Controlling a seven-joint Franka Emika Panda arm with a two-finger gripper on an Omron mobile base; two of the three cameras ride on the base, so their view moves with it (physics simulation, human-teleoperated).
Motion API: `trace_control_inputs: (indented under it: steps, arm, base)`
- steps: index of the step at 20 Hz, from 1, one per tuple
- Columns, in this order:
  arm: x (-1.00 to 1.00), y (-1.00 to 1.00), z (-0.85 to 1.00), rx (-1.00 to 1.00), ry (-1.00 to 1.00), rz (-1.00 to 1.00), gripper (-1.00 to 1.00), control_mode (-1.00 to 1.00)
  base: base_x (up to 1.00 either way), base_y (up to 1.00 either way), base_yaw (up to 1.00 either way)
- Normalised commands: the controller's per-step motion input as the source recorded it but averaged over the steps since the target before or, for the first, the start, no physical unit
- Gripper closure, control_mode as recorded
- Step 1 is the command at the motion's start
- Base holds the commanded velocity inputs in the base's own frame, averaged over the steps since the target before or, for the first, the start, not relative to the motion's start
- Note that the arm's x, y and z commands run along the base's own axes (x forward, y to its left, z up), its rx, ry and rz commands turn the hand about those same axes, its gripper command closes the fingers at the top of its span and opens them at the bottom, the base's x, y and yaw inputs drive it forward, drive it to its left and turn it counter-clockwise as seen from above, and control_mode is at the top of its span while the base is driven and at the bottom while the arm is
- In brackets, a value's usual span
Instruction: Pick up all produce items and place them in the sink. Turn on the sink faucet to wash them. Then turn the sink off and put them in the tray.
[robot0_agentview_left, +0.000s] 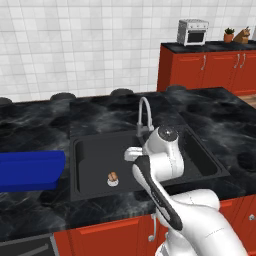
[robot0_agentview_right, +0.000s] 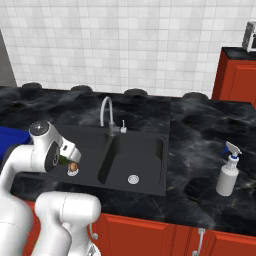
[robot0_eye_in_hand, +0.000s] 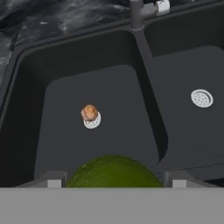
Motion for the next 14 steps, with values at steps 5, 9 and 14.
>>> trace_control_inputs:
  steps: [5, 9, 14]
  arm:
    - [0.47, 0.48, 0.00, 0.00, 0.05, 0.15, 1.00, -1.00]
    - [0.48, 0.29, -0.09, -0.02, 0.05, 0.06, 1.00, -1.00]
    - [0.54, 0.14, -0.18, -0.05, 0.07, 0.00, 1.00, -1.00]
  base:
    - [0.00, 0.00, 0.00]
    - [0.00, 0.00, 0.00]
    - [0.00, 0.00, 0.00]
